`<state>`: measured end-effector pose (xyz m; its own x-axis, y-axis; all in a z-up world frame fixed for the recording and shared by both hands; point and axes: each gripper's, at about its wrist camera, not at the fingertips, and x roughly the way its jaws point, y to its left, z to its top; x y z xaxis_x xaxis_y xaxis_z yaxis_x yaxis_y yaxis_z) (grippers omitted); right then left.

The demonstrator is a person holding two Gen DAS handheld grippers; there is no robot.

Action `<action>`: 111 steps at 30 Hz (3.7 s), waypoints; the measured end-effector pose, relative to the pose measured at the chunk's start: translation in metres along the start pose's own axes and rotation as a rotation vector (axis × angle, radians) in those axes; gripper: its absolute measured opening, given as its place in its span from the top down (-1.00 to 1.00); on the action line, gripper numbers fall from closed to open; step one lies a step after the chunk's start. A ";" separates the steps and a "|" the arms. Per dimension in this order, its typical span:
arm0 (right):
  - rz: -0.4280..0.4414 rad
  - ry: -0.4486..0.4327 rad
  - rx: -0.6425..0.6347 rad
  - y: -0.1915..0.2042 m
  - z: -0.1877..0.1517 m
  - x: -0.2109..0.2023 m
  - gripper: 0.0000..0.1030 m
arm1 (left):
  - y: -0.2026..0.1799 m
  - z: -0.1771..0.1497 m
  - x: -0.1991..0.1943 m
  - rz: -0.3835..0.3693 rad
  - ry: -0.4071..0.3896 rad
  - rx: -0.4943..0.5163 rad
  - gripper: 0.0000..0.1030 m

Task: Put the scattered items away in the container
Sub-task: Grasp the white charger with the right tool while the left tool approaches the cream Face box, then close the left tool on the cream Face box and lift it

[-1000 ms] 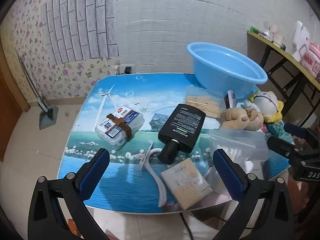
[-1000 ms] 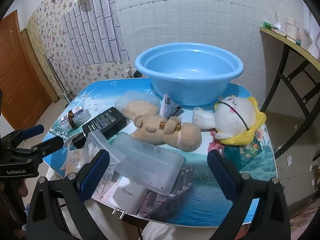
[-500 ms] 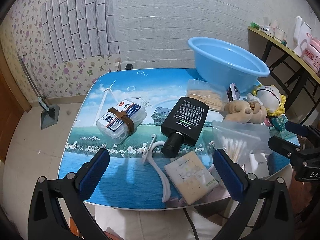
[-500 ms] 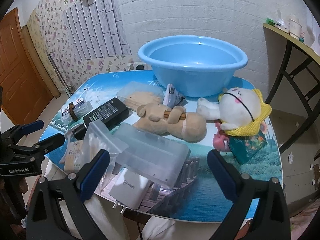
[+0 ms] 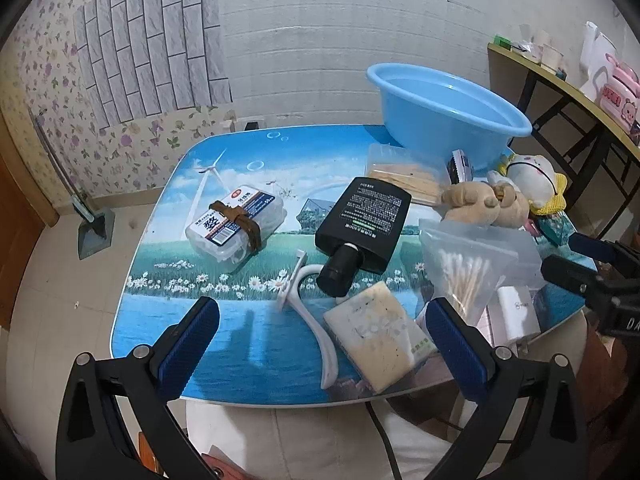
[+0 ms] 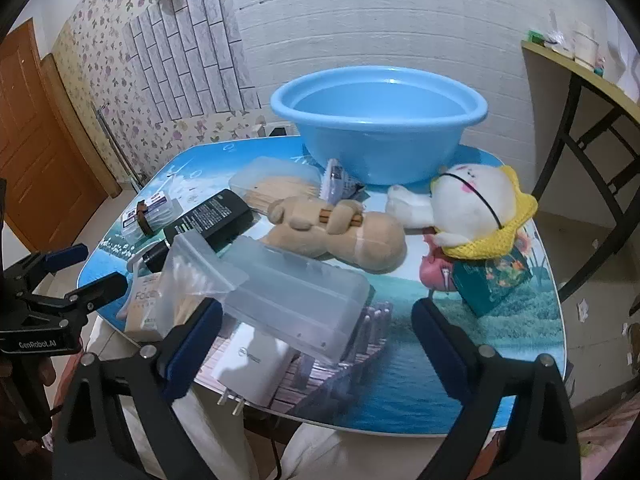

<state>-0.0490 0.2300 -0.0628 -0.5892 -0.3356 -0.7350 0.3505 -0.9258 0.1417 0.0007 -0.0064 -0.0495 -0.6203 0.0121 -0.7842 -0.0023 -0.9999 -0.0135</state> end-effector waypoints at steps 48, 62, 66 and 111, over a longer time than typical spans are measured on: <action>0.152 0.195 -0.079 0.021 -0.030 0.011 0.07 | -0.027 -0.024 0.024 -0.112 0.064 0.092 -0.45; 0.104 0.198 -0.054 0.010 -0.032 0.013 0.06 | -0.028 -0.030 0.029 -0.075 0.085 0.102 -0.33; 0.075 0.183 -0.079 0.012 -0.031 0.017 0.06 | -0.023 -0.029 0.030 -0.075 0.080 0.087 -0.19; 0.131 0.111 -0.086 -0.003 -0.023 -0.007 0.21 | -0.011 -0.012 0.008 -0.058 -0.004 0.057 0.01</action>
<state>-0.0291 0.2395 -0.0734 -0.4517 -0.4268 -0.7834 0.4825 -0.8555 0.1879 0.0052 0.0046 -0.0631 -0.6208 0.0705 -0.7808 -0.0833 -0.9962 -0.0237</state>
